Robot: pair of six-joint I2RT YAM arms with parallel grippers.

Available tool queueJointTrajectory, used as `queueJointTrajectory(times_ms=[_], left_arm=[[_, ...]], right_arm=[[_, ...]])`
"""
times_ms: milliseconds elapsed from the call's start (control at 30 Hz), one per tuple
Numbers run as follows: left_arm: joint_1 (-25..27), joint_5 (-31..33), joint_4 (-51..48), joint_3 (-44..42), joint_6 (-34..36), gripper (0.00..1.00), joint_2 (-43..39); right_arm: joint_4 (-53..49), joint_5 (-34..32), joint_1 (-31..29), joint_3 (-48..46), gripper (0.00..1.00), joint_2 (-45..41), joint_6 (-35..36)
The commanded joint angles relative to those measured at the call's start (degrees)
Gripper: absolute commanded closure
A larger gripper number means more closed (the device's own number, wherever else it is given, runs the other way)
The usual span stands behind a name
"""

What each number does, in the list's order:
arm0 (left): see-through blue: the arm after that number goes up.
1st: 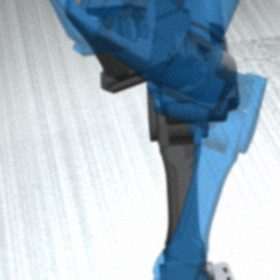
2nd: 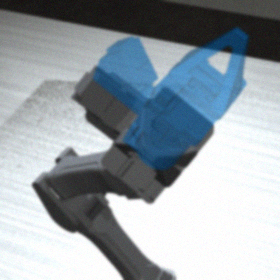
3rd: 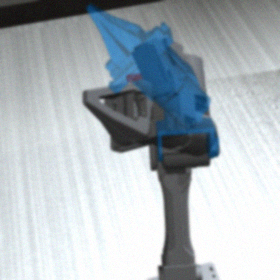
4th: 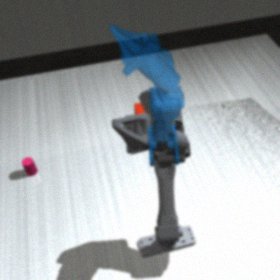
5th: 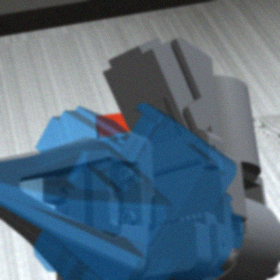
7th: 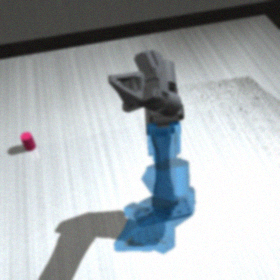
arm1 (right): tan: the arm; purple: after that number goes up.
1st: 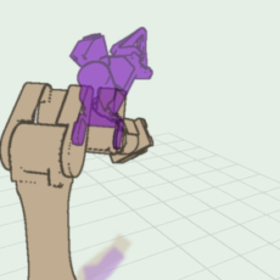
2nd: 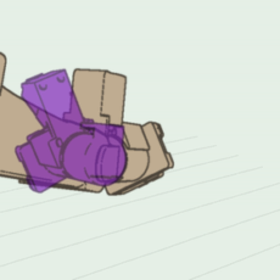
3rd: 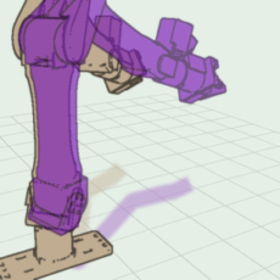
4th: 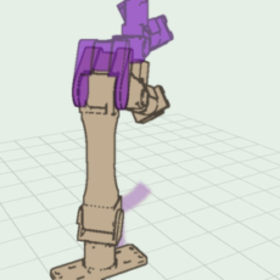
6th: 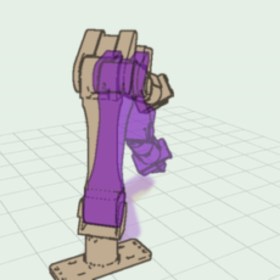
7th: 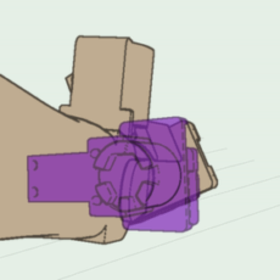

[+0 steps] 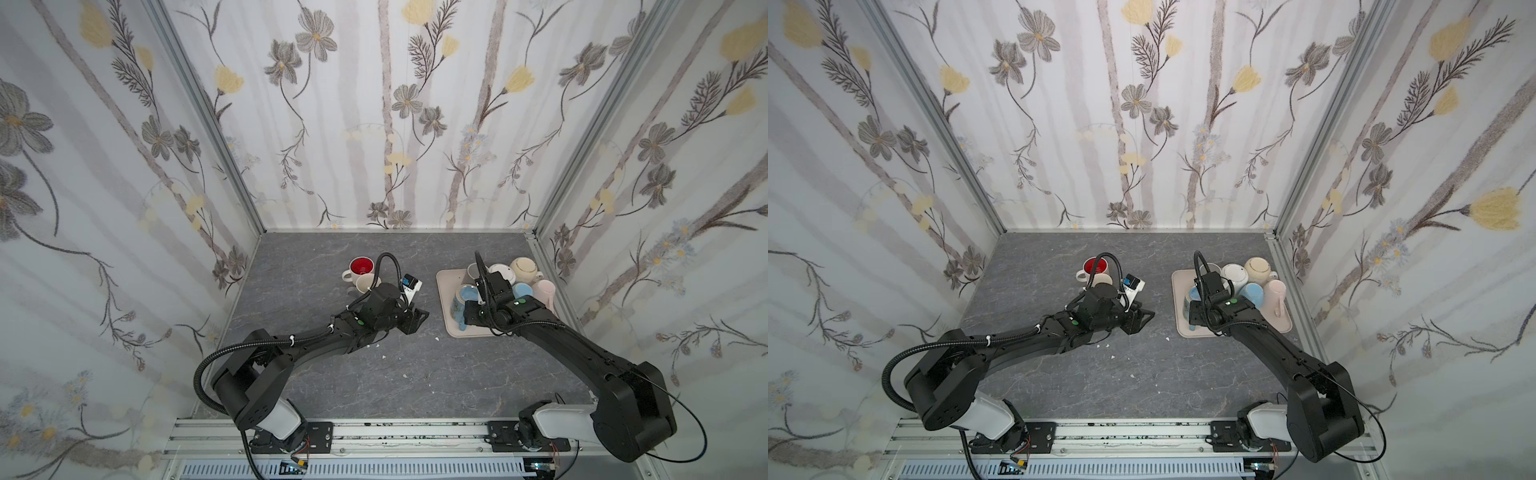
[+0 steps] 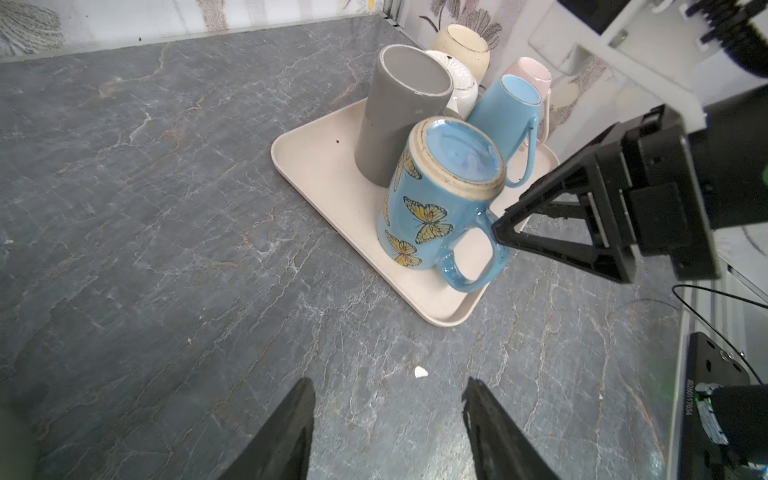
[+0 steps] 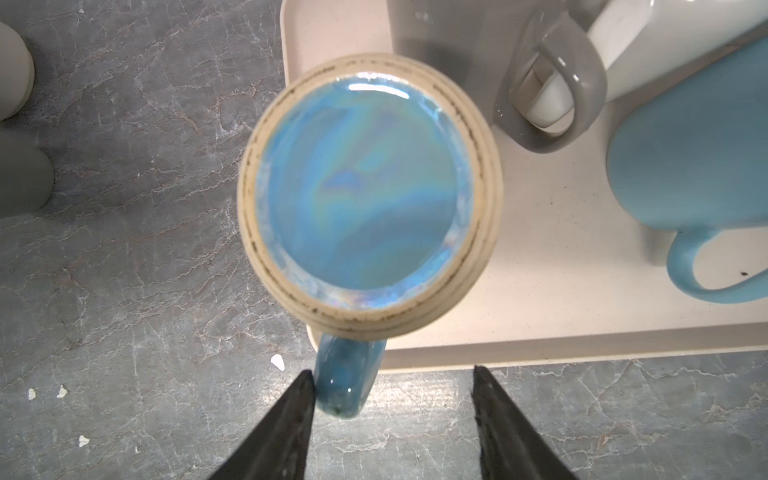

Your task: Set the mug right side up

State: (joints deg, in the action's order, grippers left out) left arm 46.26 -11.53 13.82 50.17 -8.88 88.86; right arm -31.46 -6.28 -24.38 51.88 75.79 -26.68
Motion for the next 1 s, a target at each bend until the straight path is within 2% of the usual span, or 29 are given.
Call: queueJointTrajectory(times_ms=[0,200,300,400,533,667,733,833,967], left_arm=[[0.3,3.0,-2.9,2.0,-0.4,0.42,1.4],[1.5,2.5,-2.8,3.3,-2.3,0.42,3.5],[2.0,2.6,-3.1,3.9,-2.8,0.42,4.5],[2.4,2.5,-3.7,4.5,-3.0,0.42,5.1],[2.7,2.7,-4.4,5.2,-2.5,0.42,5.7],[2.8,2.7,-5.1,6.0,-2.1,0.41,6.2],[2.8,2.7,-5.4,6.3,-2.0,0.41,6.4],[2.8,2.7,-5.7,6.5,-1.8,0.41,6.4],[2.9,2.9,-6.1,6.3,-1.5,0.41,6.2]], right_arm=[[-0.8,-0.3,-0.7,1.2,0.39,1.5,-0.1],[-0.1,0.9,-1.4,1.6,0.39,4.8,1.4],[-1.0,-0.3,-1.4,2.0,0.51,6.2,2.6],[-1.8,-1.7,-1.4,2.4,0.67,6.5,3.4],[-3.0,-3.4,-1.4,3.2,0.78,6.9,4.4],[-3.7,-4.3,-1.3,3.3,0.79,7.8,5.2],[-3.9,-4.4,-1.2,3.3,0.72,8.7,5.4],[-3.6,-4.3,-1.2,3.6,0.69,10.1,5.7],[-1.8,-4.4,-1.2,3.6,0.78,10.1,6.1]])
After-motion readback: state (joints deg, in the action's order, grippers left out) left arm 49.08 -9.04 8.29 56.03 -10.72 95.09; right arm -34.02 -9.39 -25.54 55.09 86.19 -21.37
